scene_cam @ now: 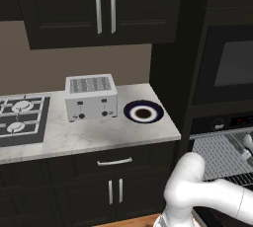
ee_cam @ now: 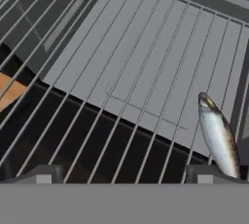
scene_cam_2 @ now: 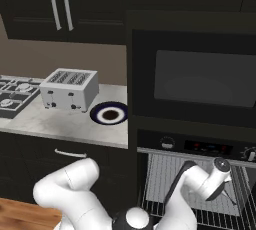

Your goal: Take the fish from the oven and place it on the plate on the counter.

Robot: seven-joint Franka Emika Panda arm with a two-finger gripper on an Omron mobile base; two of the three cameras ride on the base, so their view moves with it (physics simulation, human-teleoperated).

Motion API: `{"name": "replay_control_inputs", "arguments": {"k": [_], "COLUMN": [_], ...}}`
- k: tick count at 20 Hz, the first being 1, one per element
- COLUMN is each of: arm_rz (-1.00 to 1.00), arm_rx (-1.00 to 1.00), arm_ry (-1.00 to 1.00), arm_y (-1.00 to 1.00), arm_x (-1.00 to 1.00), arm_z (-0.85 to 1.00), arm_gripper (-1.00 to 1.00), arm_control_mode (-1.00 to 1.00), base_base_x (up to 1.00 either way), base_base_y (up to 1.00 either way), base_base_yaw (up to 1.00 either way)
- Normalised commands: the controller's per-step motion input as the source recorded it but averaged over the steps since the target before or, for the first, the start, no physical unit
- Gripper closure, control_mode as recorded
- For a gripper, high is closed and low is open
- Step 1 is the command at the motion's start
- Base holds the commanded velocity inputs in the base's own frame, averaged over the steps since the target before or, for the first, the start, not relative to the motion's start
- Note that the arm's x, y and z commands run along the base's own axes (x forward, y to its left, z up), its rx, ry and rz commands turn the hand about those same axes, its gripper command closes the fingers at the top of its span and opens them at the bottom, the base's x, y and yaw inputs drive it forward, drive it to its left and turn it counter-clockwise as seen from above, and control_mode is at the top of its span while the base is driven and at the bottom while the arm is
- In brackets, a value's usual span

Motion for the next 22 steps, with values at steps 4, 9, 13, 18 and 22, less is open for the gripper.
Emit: {"name": "replay_control_inputs", "arguments": {"k": [4,9,13,18,22], "arm_rz": [-0.01,-0.03,-0.04,-0.03,-0.01], "arm_rx": [0.02,0.03,0.0,0.0,0.0], "arm_ry": [0.0,0.0,0.0,0.0,0.0], "arm_y": [-0.37,-0.43,-0.44,-0.31,-0.14], "arm_x": [0.33,0.37,0.19,0.14,0.18], "arm_z": [-0.1,-0.17,-0.41,-0.48,-0.31], "arm_gripper": [-1.0,-1.0,-1.0,-1.0,-1.0], "arm_control_mode": [-1.0,-1.0,-1.0,-1.0,-1.0], "base_base_x": [0.0,0.0,0.0,0.0,0.0], "base_base_y": [0.0,0.0,0.0,0.0,0.0], "base_base_yaw": [0.0,0.0,0.0,0.0,0.0]}}
